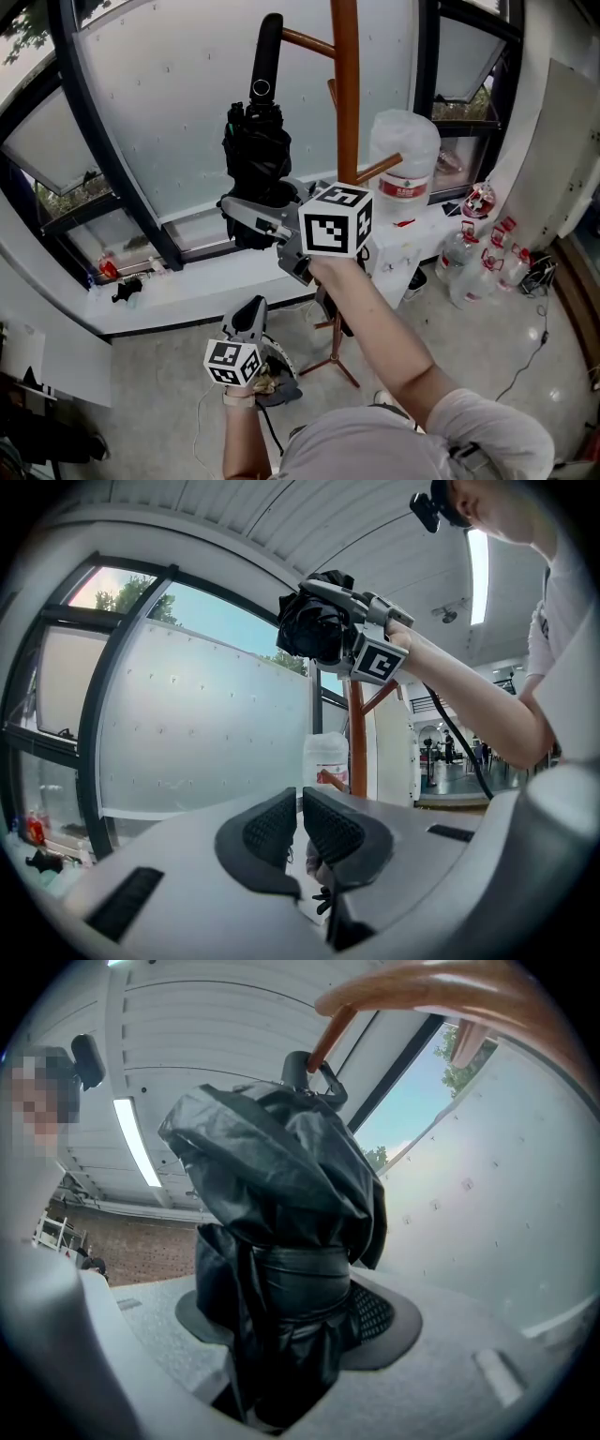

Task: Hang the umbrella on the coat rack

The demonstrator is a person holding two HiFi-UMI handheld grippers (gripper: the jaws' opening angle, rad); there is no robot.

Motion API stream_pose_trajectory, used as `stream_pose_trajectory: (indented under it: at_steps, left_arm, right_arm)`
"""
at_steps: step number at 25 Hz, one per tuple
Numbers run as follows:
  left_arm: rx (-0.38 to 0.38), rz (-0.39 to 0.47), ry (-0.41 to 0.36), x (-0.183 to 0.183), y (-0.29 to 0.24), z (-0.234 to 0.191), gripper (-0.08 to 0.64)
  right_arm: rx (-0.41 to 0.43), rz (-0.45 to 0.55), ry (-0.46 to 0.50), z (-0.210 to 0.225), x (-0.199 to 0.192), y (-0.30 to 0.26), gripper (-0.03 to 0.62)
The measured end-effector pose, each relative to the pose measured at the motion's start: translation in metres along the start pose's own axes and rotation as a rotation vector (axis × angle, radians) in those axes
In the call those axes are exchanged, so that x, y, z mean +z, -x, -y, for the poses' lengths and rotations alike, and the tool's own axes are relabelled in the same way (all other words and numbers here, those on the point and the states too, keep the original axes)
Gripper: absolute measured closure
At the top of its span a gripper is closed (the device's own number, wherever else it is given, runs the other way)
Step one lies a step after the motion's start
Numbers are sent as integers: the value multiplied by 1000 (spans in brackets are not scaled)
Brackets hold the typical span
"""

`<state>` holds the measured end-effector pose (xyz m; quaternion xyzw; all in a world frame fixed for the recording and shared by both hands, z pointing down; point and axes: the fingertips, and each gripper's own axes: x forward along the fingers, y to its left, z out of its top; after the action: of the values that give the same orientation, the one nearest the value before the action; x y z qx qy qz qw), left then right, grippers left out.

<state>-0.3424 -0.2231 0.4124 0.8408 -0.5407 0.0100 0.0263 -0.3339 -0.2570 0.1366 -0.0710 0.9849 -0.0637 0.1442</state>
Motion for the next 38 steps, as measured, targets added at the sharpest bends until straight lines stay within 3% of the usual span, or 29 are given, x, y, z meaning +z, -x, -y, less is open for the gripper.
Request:
stream_pose_trajectory:
  at_steps: [14,22,29,38]
  left_arm:
    - [-21,-33,27,-21,9,11,555]
    - [-36,-55,39,-35,7,20,555]
    - [-44,-54,44,-39,7,25,555]
    - [-45,-60,56,-43,10,26,555]
  right_arm:
    - [-133,46,-28,21,-11,26,318]
    - [-194,69,8,30,-12,44,313]
    - [-293,151,50,36,-10,62,302]
    - [-393,242,30,42,-13,76,262]
